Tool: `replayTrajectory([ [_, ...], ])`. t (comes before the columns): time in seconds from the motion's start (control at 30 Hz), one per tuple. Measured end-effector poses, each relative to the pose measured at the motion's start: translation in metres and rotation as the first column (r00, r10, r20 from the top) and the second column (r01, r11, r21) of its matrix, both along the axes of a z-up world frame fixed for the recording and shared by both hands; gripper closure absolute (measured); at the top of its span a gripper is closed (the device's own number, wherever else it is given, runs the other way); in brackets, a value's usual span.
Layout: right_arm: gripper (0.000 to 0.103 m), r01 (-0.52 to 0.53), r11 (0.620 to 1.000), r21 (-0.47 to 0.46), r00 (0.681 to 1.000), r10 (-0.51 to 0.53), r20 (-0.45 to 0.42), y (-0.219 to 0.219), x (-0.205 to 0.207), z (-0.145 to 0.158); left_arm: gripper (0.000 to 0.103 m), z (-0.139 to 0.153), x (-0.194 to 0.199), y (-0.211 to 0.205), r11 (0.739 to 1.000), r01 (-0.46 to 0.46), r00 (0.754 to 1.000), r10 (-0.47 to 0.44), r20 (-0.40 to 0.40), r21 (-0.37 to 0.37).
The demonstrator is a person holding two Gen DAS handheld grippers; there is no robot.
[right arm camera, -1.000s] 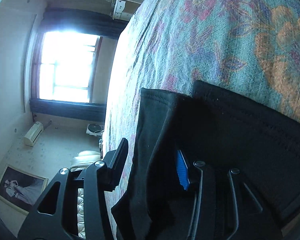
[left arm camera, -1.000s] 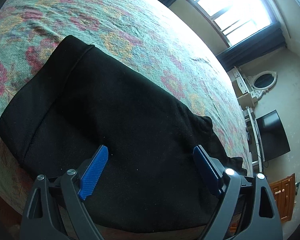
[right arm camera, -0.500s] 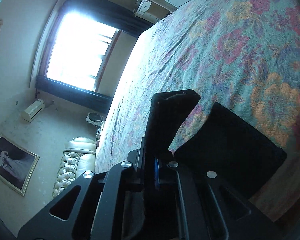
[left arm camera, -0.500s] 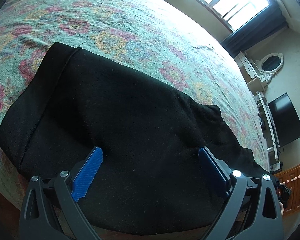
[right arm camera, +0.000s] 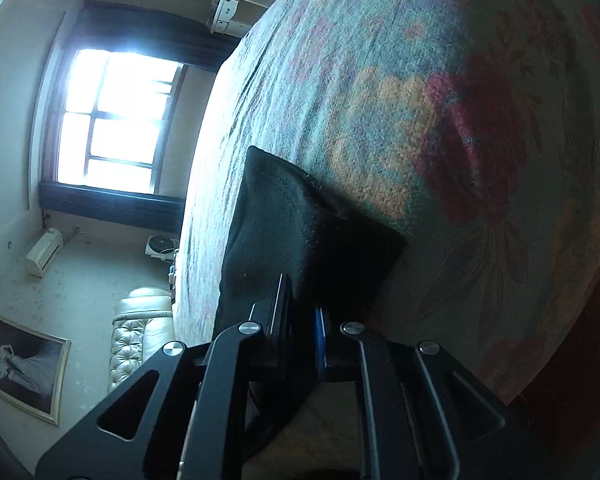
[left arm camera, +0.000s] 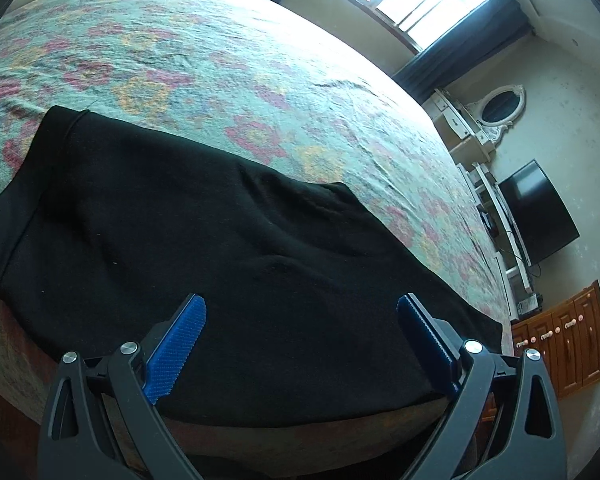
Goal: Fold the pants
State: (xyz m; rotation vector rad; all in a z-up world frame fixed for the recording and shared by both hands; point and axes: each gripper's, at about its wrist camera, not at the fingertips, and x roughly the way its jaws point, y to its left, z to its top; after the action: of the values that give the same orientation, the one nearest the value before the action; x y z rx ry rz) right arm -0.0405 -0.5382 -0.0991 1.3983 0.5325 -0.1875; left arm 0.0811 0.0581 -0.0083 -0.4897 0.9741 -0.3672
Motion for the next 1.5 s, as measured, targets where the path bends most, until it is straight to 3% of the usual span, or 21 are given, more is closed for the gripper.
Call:
replayTrajectory([
  [0.07, 0.07, -0.001, 0.999, 0.043, 1.0, 0.001, 0.015, 0.011, -0.004, 0.001, 0.008, 0.004, -0.006, -0.029, 0.997, 0.074, 0.997, -0.074, 0.002, -0.037],
  [0.17, 0.066, -0.074, 0.994, 0.076, 0.997, 0.071, 0.041, 0.032, -0.001, 0.001, 0.008, 0.004, -0.02, -0.074, 0.978, 0.177, 0.984, -0.179, -0.007, -0.111],
  [0.3, 0.062, -0.081, 0.993, 0.081, 0.996, 0.077, 0.054, 0.037, 0.001, -0.001, 0.008, -0.012, -0.036, -0.141, 0.923, 0.263, 0.954, -0.293, -0.066, -0.282],
  [0.37, 0.062, -0.078, 0.992, 0.097, 0.995, 0.072, 0.063, 0.035, -0.001, -0.004, 0.008, -0.023, -0.042, -0.172, 0.894, 0.272, 0.941, -0.325, -0.098, -0.355],
  [0.5, 0.062, -0.068, 0.989, 0.128, 0.995, 0.058, 0.078, 0.034, -0.008, -0.015, 0.008, -0.047, -0.044, -0.221, 0.872, 0.24, 0.928, -0.335, -0.164, -0.427],
  [0.6, 0.062, -0.074, 0.989, 0.126, 0.995, 0.064, 0.083, 0.034, -0.011, -0.018, 0.008, -0.06, -0.043, -0.253, 0.841, 0.219, 0.908, -0.361, -0.213, -0.494],
  [0.67, 0.062, -0.075, 0.988, 0.133, 0.994, 0.063, 0.091, 0.033, -0.014, -0.02, 0.008, -0.062, -0.046, -0.269, 0.824, 0.219, 0.904, -0.373, -0.21, -0.523],
  [0.8, 0.062, -0.074, 0.984, 0.16, 0.992, 0.057, 0.11, 0.027, -0.01, -0.028, 0.008, -0.065, -0.041, -0.286, 0.822, 0.22, 0.913, -0.363, -0.186, -0.525],
  [0.97, 0.062, -0.077, 0.982, 0.173, 0.991, 0.055, 0.126, 0.023, -0.017, -0.036, 0.008, -0.078, -0.043, -0.288, 0.824, 0.144, 0.914, -0.323, -0.247, -0.548],
  [1.2, 0.062, -0.077, 0.979, 0.188, 0.988, 0.05, 0.147, 0.019, -0.022, -0.044, 0.008, -0.077, -0.04, -0.272, 0.821, 0.04, 0.95, -0.209, -0.234, -0.569],
  [1.3, 0.062, -0.082, 0.979, 0.184, 0.987, 0.055, 0.148, 0.018, -0.023, -0.044, 0.01, -0.075, -0.041, -0.273, 0.837, 0.025, 0.962, -0.17, -0.216, -0.547],
  [1.33, 0.063, -0.079, 0.979, 0.186, 0.988, 0.052, 0.146, 0.017, -0.024, -0.045, 0.024, -0.076, -0.043, -0.276, 0.85, 0.025, 0.962, -0.163, -0.218, -0.527],
  [1.37, 0.064, -0.077, 0.98, 0.183, 0.988, 0.051, 0.143, 0.019, -0.024, -0.042, 0.045, -0.078, -0.044, -0.277, 0.865, 0.022, 0.961, -0.156, -0.226, -0.501],
  [1.4, 0.065, -0.078, 0.982, 0.174, 0.989, 0.055, 0.136, 0.019, -0.025, -0.042, 0.058, -0.08, -0.043, -0.276, 0.883, 0.014, 0.958, -0.146, -0.246, -0.469],
  [1.43, 0.069, -0.081, 0.983, 0.162, 0.99, 0.06, 0.127, 0.019, -0.025, -0.04, 0.081, -0.085, -0.044, -0.275, 0.895, 0.002, 0.954, -0.135, -0.267, -0.446],
  [1.47, 0.073, -0.084, 0.985, 0.151, 0.991, 0.066, 0.119, 0.019, -0.025, -0.039, 0.092, -0.091, -0.044, -0.273, 0.901, -0.016, 0.948, -0.123, -0.292, -0.433],
  [1.5, 0.076, -0.085, 0.986, 0.146, 0.991, 0.069, 0.113, 0.019, -0.025, -0.04, 0.093, -0.097, -0.045, -0.271, 0.891, -0.034, 0.946, -0.118, -0.303, -0.452],
])
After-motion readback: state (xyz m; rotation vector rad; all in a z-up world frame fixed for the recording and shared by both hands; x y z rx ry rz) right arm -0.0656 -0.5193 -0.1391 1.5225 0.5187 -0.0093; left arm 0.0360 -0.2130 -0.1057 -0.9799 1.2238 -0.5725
